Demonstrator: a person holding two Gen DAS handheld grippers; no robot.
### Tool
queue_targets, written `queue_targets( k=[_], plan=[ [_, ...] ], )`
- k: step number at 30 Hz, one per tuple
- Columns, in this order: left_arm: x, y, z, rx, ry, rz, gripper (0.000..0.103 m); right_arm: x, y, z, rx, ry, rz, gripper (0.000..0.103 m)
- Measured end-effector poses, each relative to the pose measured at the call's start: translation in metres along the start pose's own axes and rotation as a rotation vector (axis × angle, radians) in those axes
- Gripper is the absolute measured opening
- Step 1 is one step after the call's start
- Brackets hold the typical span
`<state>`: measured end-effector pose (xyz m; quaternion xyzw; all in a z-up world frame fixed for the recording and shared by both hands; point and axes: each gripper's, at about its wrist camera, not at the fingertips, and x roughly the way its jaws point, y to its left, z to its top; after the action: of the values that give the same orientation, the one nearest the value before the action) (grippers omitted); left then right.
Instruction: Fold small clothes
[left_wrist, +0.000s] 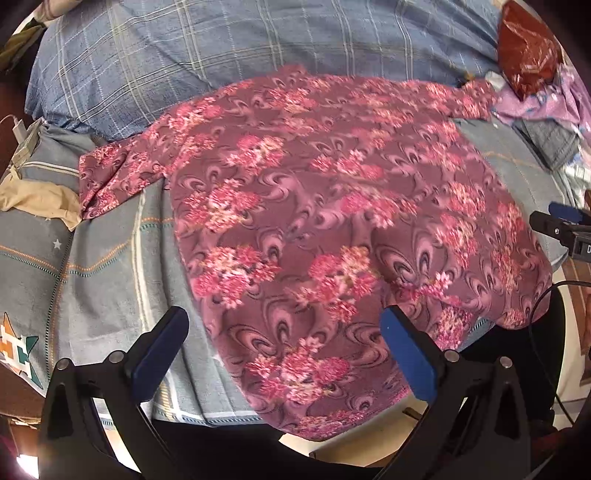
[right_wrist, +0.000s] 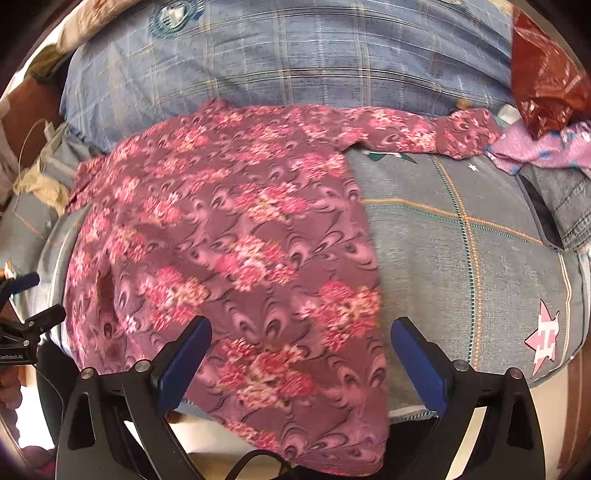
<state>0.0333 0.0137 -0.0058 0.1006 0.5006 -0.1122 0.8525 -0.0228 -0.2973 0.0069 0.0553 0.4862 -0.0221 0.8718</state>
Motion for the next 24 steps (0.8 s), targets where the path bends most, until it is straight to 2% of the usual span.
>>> queue_targets(
  k=[3,6,9,11,13,18,21,24],
  plan=[
    [-0.004,0.031,0.004,-0.086,-0.018,-0.002,0.103,0.003,-0.034,0.003,0.106,0.009,-0.013,0.098],
    [-0.003,0.064,0.006,-0.152,-0.016,0.092,0.103,0.004,-0.068,0.001,0.185,0.005,-0.031,0.098],
    [0.005,0.085,0.003,-0.208,0.013,0.136,0.103,0.011,-0.087,-0.003,0.223,0.018,-0.016,0.098],
    [0.014,0.092,-0.002,-0.253,0.048,0.11,0.103,0.019,-0.09,-0.007,0.242,0.034,0.035,0.098],
    [0.027,0.09,-0.009,-0.286,0.102,0.046,0.103,0.027,-0.085,-0.009,0.233,0.04,0.078,0.098],
    [0.056,0.061,-0.023,-0.265,0.214,-0.06,0.103,0.046,-0.066,-0.015,0.182,0.072,0.081,0.098],
    [0.063,0.045,-0.025,-0.234,0.24,-0.07,0.103,0.055,-0.059,-0.02,0.147,0.09,0.088,0.097],
    [0.067,0.038,-0.025,-0.263,0.258,-0.127,0.103,0.056,-0.053,-0.021,0.105,0.064,0.087,0.096]
  ],
)
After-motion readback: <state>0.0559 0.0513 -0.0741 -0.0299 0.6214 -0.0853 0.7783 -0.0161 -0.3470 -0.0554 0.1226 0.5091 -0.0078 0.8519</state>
